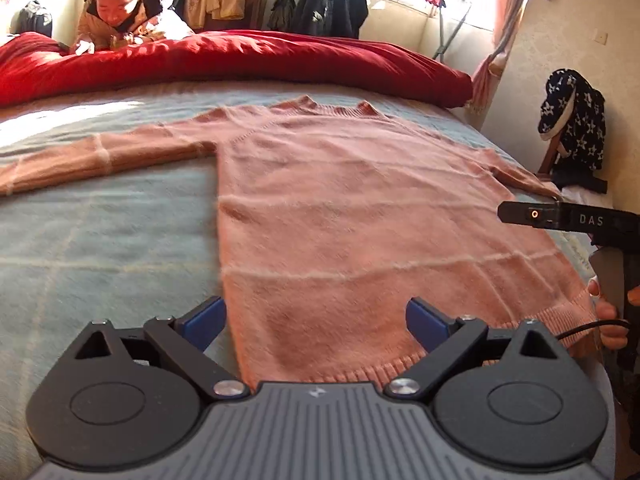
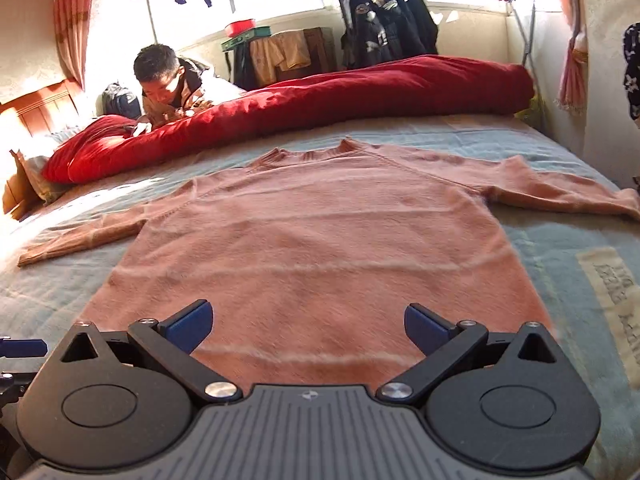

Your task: Fold clothes

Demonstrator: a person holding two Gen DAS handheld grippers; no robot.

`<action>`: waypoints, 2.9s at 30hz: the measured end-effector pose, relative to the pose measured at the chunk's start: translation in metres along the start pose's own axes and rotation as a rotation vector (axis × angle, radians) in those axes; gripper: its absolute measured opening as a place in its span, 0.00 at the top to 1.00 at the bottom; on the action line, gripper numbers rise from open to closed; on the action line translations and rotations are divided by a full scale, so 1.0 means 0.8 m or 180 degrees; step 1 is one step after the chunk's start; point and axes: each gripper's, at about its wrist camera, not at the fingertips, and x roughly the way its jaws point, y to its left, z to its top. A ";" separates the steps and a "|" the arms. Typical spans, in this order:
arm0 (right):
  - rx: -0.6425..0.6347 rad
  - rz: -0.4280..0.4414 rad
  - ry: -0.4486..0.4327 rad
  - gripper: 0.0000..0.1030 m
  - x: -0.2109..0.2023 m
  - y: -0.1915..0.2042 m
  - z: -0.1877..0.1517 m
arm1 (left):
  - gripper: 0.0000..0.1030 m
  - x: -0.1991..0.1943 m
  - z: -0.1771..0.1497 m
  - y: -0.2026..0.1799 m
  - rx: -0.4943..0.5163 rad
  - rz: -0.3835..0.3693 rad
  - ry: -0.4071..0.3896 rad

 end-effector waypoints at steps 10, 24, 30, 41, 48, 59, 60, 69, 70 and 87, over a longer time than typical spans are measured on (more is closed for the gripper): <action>-0.0561 0.0690 0.0381 0.00 0.113 0.069 -0.012 | 0.07 0.106 0.166 0.133 -0.0577 0.0340 -0.0006; -0.0516 0.0881 0.0299 0.00 0.100 0.057 -0.019 | 0.07 0.181 0.139 0.250 -0.1358 0.0931 0.0054; -0.0461 0.0892 0.0302 0.00 0.102 0.054 -0.016 | 0.07 0.172 0.178 0.242 -0.1223 0.0995 -0.0036; -0.0279 0.0949 0.0295 0.00 0.096 0.041 -0.008 | 0.07 0.176 0.138 0.310 -0.1430 0.1610 0.0023; -0.0031 0.0966 0.0202 0.00 0.091 0.023 -0.001 | 0.08 0.178 0.180 0.255 -0.1364 0.1185 0.0081; -0.0021 0.0941 0.0215 0.00 0.093 0.020 0.000 | 0.07 0.268 0.191 0.141 -0.1256 0.0115 0.0292; -0.0004 0.0939 0.0214 0.00 0.092 0.017 0.000 | 0.07 0.264 0.184 0.147 -0.1277 0.0121 0.0269; 0.0132 0.0908 0.0199 0.00 0.093 0.009 0.003 | 0.08 0.229 0.205 0.204 -0.1311 0.0632 0.0166; 0.0118 0.0899 0.0202 0.00 0.095 0.009 0.003 | 0.07 0.233 0.212 0.209 -0.1381 0.0481 0.0145; -0.0024 0.0860 0.0182 0.00 0.103 0.010 -0.002 | 0.08 0.323 0.262 0.162 -0.1262 0.0295 0.0090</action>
